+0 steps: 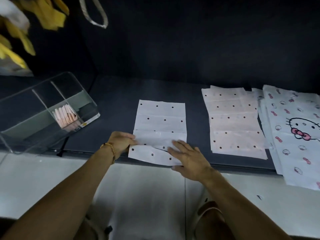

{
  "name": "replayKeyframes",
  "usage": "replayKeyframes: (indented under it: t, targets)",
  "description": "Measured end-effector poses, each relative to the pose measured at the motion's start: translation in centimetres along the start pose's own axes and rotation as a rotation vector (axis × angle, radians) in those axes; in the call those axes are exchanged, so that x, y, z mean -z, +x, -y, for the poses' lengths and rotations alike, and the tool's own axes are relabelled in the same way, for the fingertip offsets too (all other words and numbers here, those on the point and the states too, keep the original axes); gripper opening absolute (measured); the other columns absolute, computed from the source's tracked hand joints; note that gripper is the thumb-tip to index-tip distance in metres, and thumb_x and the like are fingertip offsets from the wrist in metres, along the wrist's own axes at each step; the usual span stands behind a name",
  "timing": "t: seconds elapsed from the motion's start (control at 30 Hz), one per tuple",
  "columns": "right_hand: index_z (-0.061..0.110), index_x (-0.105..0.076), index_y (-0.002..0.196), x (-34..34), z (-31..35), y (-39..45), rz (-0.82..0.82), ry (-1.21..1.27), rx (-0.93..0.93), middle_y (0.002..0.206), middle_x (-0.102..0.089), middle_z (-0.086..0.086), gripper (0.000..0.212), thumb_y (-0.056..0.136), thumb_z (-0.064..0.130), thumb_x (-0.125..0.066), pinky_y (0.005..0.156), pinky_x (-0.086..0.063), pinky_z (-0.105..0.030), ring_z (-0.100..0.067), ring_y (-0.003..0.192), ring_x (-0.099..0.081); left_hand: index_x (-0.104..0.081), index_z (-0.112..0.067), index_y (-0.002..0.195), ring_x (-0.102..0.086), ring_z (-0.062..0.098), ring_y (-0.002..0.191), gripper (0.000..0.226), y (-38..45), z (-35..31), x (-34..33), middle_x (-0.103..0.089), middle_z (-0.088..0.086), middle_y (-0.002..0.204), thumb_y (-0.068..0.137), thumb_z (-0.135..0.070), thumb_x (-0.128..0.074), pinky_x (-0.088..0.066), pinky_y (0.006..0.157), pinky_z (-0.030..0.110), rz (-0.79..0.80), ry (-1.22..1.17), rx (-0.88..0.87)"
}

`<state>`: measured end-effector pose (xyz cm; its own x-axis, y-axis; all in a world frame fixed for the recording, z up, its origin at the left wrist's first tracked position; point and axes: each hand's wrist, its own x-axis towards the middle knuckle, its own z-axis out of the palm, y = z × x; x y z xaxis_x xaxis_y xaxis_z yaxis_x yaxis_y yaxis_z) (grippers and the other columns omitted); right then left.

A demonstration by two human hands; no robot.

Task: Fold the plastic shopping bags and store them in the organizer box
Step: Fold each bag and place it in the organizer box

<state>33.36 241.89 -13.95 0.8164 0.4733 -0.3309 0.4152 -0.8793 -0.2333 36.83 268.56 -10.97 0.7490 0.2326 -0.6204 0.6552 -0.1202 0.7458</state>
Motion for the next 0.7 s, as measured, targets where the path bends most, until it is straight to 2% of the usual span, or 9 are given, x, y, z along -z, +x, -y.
replayKeyframes:
  t: [0.13,0.23,0.3,0.37,0.43,0.5,0.57,0.63,0.7]
  targets:
    - [0.033,-0.057,0.132,1.1,0.5,0.9,-0.089,0.103,-0.02,0.152,-0.038,0.01,0.035,0.099,0.031,-0.046,0.111,-0.028,-0.035,-0.013,0.139,-0.029,-0.069,-0.006,0.089,-0.065,0.02,0.078,0.017,-0.5,0.9,0.2,-0.068,0.013,0.098,0.076,0.006,-0.073,-0.055,0.067,0.028,-0.013,0.05,-0.061]
    - [0.026,-0.07,0.112,1.6,0.8,1.0,-0.202,0.348,-0.108,0.12,-0.063,0.012,0.023,0.095,0.022,-0.056,0.099,-0.042,-0.029,-0.01,0.112,-0.051,-0.072,-0.004,0.096,-0.063,0.02,0.1,0.015,-1.2,1.6,0.2,-0.066,0.005,0.108,0.085,-0.014,-0.07,-0.049,0.092,0.03,-0.074,0.238,-0.33]
    - [0.028,-0.066,0.078,2.5,0.5,1.5,-0.221,0.554,-0.211,0.077,-0.059,0.016,0.02,0.093,0.022,-0.056,0.069,-0.044,-0.026,-0.01,0.075,-0.053,-0.073,-0.015,0.101,-0.052,0.007,0.115,0.029,-2.4,1.5,0.1,-0.059,-0.016,0.115,0.091,-0.038,-0.059,-0.036,0.1,0.018,0.015,0.24,-0.429]
    - [0.022,-0.056,0.062,3.5,0.0,2.3,-0.148,0.679,-0.317,0.06,-0.05,0.011,0.03,0.092,0.025,-0.055,0.054,-0.035,-0.026,-0.012,0.06,-0.047,-0.066,-0.034,0.112,-0.041,-0.005,0.122,0.036,-3.0,1.4,0.0,-0.052,-0.027,0.123,0.084,-0.056,-0.061,-0.028,0.103,0.015,0.196,0.245,-0.436]
    - [0.02,-0.055,0.058,4.2,-0.3,3.0,-0.087,0.8,-0.369,0.058,-0.048,0.01,0.033,0.091,0.026,-0.057,0.056,-0.032,-0.026,-0.011,0.059,-0.044,-0.062,-0.042,0.109,-0.052,-0.004,0.114,0.036,-2.7,1.8,-0.1,-0.058,-0.026,0.12,0.075,-0.054,-0.07,-0.039,0.097,0.019,0.252,0.322,-0.473]
    - [0.017,-0.059,0.064,4.5,-0.5,3.6,-0.084,0.884,-0.406,0.067,-0.054,0.005,0.03,0.09,0.031,-0.059,0.063,-0.036,-0.029,-0.015,0.066,-0.05,-0.063,-0.029,0.115,-0.059,0.009,0.108,0.031,-1.7,2.4,-0.7,-0.065,-0.014,0.115,0.085,-0.036,-0.068,-0.047,0.094,0.026,0.121,0.319,-0.475]
    - [0.019,-0.068,0.081,4.5,-0.3,4.1,-0.173,1.053,-0.5,0.083,-0.068,0.004,0.036,0.091,0.05,-0.054,0.073,-0.047,-0.03,-0.017,0.079,-0.063,-0.063,-0.015,0.118,-0.059,0.019,0.109,0.028,-0.7,2.6,-1.0,-0.065,-0.003,0.116,0.093,-0.025,-0.059,-0.047,0.098,0.033,-0.007,0.245,-0.395]
    - [0.023,-0.069,0.096,4.5,0.1,4.7,-0.236,1.295,-0.582,0.094,-0.073,0.0,0.052,0.088,0.067,-0.043,0.079,-0.055,-0.037,-0.02,0.087,-0.069,-0.067,-0.011,0.114,-0.061,0.022,0.105,0.026,0.2,3.0,-1.0,-0.067,0.001,0.112,0.092,-0.022,-0.059,-0.048,0.094,0.031,-0.049,0.234,-0.316]
    - [0.024,-0.068,0.1,4.3,0.7,5.2,-0.21,1.281,-0.592,0.098,-0.072,-0.001,0.062,0.08,0.076,-0.042,0.082,-0.056,-0.038,-0.02,0.091,-0.069,-0.07,-0.011,0.107,-0.062,0.021,0.096,0.022,1.1,3.2,-0.9,-0.068,-0.001,0.103,0.089,-0.021,-0.062,-0.049,0.081,0.025,-0.087,0.222,-0.27]
